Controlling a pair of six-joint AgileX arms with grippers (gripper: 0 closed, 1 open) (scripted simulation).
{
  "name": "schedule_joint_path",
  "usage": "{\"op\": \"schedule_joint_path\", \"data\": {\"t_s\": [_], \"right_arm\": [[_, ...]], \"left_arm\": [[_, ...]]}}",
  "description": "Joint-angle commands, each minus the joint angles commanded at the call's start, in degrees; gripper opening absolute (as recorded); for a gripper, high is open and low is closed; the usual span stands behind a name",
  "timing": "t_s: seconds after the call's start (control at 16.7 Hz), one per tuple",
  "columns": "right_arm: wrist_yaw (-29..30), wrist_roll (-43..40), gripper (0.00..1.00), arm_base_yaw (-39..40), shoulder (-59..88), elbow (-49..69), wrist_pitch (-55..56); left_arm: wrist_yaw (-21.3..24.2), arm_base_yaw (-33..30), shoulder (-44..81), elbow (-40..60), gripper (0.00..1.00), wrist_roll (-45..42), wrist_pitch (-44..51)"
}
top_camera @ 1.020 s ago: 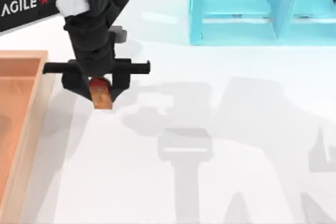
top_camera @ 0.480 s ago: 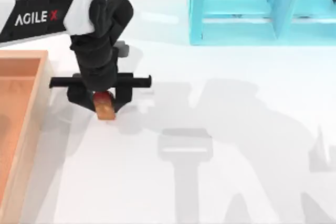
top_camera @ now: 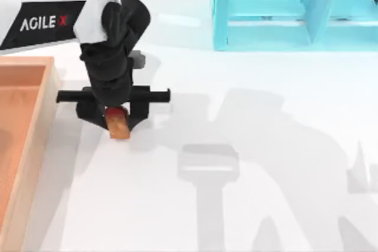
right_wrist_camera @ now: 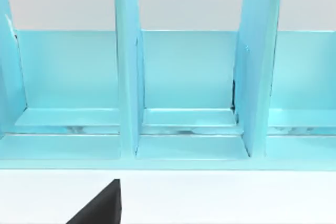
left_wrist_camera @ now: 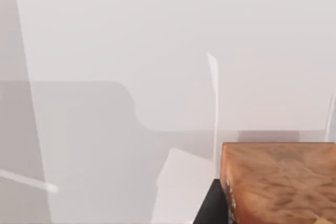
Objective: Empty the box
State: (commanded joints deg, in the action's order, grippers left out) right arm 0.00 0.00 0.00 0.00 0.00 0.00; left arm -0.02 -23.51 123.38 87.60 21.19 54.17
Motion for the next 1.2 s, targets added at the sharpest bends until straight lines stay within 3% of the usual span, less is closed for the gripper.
{"op": "schedule_joint_path", "data": {"t_s": [0.6,1.2], "right_arm": [[0.0,0.0,1.00,0.0,0.0,0.0,0.0],[0.0,0.0,1.00,0.0,0.0,0.0,0.0]], "left_arm": [[0.0,0.0,0.0,0.0,0.98,0.0,0.0],[0.0,0.1,-0.1,0.1,1.00,0.0,0.1]]}}
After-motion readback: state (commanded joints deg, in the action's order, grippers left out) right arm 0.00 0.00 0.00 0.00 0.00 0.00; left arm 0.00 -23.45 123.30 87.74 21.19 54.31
